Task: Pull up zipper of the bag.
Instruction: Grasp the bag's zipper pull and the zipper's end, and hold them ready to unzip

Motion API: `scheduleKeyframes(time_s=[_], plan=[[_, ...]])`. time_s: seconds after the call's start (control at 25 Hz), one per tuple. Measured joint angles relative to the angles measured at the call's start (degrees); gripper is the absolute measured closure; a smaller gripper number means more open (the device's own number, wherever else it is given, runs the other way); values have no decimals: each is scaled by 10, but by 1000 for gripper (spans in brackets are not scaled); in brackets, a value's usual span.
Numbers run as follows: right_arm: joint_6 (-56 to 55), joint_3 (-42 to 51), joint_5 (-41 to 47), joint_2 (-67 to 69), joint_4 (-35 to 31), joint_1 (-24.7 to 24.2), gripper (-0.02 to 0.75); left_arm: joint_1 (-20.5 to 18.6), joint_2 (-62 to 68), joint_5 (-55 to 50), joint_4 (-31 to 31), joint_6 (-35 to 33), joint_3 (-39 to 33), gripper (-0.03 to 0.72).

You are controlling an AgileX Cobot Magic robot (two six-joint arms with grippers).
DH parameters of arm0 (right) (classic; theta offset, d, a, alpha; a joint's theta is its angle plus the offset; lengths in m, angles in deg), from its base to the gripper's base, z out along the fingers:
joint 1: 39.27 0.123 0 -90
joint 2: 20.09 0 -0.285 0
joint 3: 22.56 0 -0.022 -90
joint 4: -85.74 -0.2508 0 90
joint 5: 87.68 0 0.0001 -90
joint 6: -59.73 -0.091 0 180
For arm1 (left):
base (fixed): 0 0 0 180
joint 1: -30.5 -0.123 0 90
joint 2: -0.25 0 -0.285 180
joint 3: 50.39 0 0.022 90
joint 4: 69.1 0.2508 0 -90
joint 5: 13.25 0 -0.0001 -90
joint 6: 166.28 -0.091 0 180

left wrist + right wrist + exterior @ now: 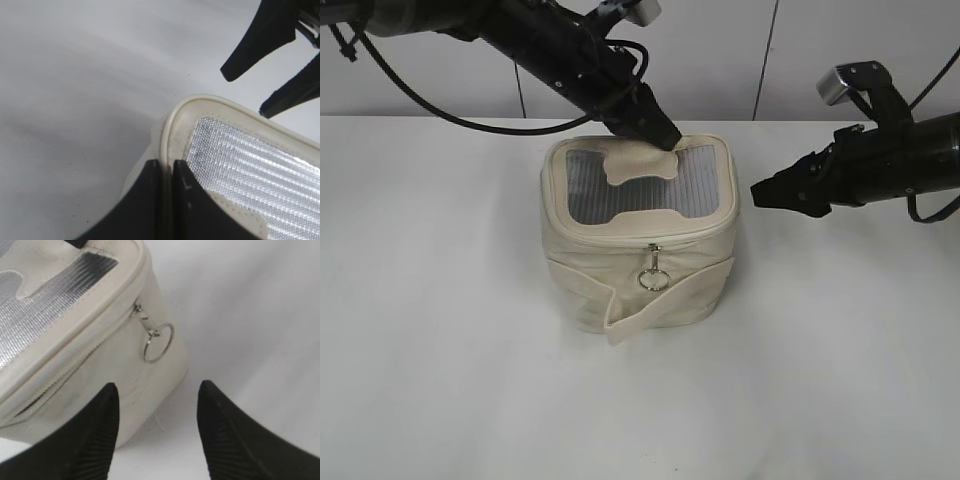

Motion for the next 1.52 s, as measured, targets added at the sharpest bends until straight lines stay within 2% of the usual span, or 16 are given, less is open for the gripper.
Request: scheduleKeyframes(time_s=[0.4, 0.72, 1.16, 1.24, 1.44, 1.52], plan=[[44, 0, -9, 38, -43, 27, 331, 0, 0, 0, 1, 0, 0, 652], [88, 0, -19, 67, -104, 30, 331, 0, 0, 0, 1, 0, 0, 652], [97, -48, -54, 76, -119, 60, 332, 0, 0, 0, 2, 0, 0, 652], [98, -55, -57, 78, -119, 62, 354, 0, 0, 1, 2, 0, 0, 652], [98, -69, -43, 101, -115, 63, 471, 0, 0, 1, 3, 0, 0, 653], [98, -71, -40, 112, -114, 63, 583, 0, 0, 1, 4, 0, 0, 654]])
